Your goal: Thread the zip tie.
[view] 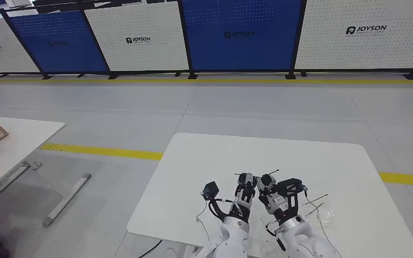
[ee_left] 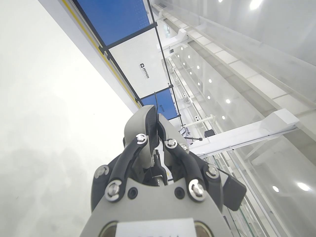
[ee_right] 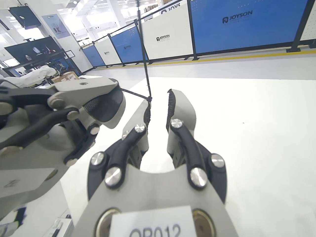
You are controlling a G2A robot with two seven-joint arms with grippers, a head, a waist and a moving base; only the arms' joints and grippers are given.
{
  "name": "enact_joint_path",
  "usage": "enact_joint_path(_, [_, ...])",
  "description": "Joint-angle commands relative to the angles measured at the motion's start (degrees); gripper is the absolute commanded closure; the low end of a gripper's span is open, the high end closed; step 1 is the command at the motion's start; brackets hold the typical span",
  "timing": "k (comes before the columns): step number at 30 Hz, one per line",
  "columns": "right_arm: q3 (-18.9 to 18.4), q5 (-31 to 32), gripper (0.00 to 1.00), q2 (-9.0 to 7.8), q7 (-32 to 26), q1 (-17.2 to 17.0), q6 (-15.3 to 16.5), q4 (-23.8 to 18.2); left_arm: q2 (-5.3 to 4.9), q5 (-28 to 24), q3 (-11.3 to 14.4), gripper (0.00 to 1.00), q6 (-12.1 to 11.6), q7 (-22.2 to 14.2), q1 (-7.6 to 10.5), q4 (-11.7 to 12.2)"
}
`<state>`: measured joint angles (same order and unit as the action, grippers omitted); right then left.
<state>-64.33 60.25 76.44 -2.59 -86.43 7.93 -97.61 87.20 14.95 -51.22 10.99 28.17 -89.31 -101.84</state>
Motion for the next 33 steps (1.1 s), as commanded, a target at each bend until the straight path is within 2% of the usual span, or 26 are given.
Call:
enact_joint_path(1, [-0.1, -0.28, 0.84, 0.0, -0.13, 0.14, 0.05, 0.1, 0.07, 0.1, 0.12, 1.0, 0.0, 0.02, 0.06, 0.07])
enact_joint_path(3, [-0.1, -0.42, 0.92, 0.0, -0.15, 0.19, 0.08, 0.13, 0.11, 0.22, 0.18, 1.0, 0.0, -0.04, 0.11, 0.1])
enact_joint_path(5, [-0.11, -0.52, 0.9, -0.01, -0.14, 0.22, 0.09, 0.13, 0.14, 0.39, 0.21, 1.0, -0.01, -0.12, 0.13, 0.17])
enact_joint_path(7, [-0.11, -0.62, 1.0, -0.01, -0.16, 0.24, 0.09, 0.14, 0.18, 0.56, 0.25, 1.0, -0.04, -0.22, 0.12, 0.23])
enact_joint_path(13, [-0.1, -0.75, 1.0, -0.02, -0.32, 0.37, 0.06, 0.45, 0.22, 0.85, 0.2, 1.0, -0.64, -0.32, -0.15, 0.06])
enact_joint_path(28, [0.46, -0.33, 1.0, -0.07, -0.8, 0.5, 0.65, 1.08, 0.38, -0.43, 0.43, 1.0, -4.98, -1.72, -0.34, 0.63])
enact_joint_path(33, [0.54, 0.06, 1.0, -0.11, -0.96, 0.44, 0.55, 1.13, 0.43, -1.11, 0.33, 1.0, -6.79, -1.45, -0.64, 0.16])
